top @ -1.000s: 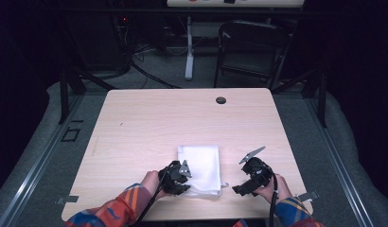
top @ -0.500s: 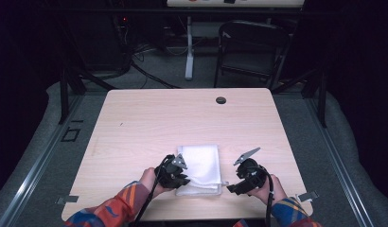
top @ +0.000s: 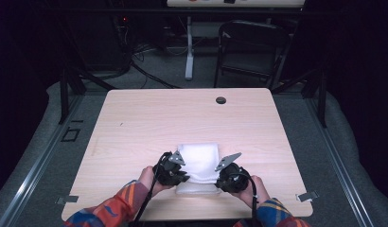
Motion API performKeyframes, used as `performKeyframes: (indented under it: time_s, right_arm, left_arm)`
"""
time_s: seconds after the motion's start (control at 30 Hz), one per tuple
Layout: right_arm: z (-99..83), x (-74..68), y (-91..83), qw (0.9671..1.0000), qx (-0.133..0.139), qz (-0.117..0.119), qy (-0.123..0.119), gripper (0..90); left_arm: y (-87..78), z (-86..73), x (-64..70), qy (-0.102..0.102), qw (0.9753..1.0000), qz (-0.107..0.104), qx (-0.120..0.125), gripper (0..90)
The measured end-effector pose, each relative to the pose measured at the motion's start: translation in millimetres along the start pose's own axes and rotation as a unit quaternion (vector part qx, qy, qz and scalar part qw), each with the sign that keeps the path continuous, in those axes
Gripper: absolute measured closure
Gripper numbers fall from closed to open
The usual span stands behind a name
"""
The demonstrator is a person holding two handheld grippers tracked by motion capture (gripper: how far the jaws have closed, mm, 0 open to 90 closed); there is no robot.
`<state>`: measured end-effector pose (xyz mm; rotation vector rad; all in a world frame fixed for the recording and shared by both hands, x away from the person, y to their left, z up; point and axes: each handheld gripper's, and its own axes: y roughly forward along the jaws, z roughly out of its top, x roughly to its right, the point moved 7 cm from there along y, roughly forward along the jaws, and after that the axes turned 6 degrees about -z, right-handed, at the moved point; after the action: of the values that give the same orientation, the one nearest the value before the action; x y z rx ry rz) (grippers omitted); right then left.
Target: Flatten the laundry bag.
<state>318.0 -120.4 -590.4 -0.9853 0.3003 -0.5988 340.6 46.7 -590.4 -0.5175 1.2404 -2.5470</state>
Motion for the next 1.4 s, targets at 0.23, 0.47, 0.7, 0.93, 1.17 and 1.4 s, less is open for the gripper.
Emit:
performKeyframes:
  time_s: [0.23,0.47,0.7,0.93,1.17,1.4]
  right_arm:
    - [-7.3,-1.8,26.6,0.9998,-0.016,0.008,0.003,88.2]
    - [-6.4,-5.1,30.3,0.9998,-0.014,0.004,-0.012,87.6]
    - [-8.0,-4.6,28.8,0.9997,-0.017,0.0,-0.016,87.5]
    - [-8.0,-4.8,30.2,0.9999,-0.005,0.005,-0.012,87.5]
    - [-8.6,-3.9,29.4,0.9998,-0.009,0.008,-0.014,87.3]
    - [-8.7,-4.0,29.0,0.9998,-0.013,0.006,-0.014,87.4]
  left_arm:
    - [-0.8,-1.2,0.4,0.005,1.0,-0.004,-0.007,80.8]
    - [-1.9,-0.7,0.0,0.006,1.0,0.001,-0.003,80.5]
    - [-5.8,2.6,-3.4,-0.002,0.9999,0.005,0.009,80.5]
    - [-12.7,7.6,-7.3,-0.006,0.9997,0.01,0.019,80.5]
    - [-16.4,11.2,-10.2,-0.009,0.9994,0.015,0.028,80.4]
    - [-18.4,15.5,-12.3,-0.008,0.9992,0.019,0.035,80.3]
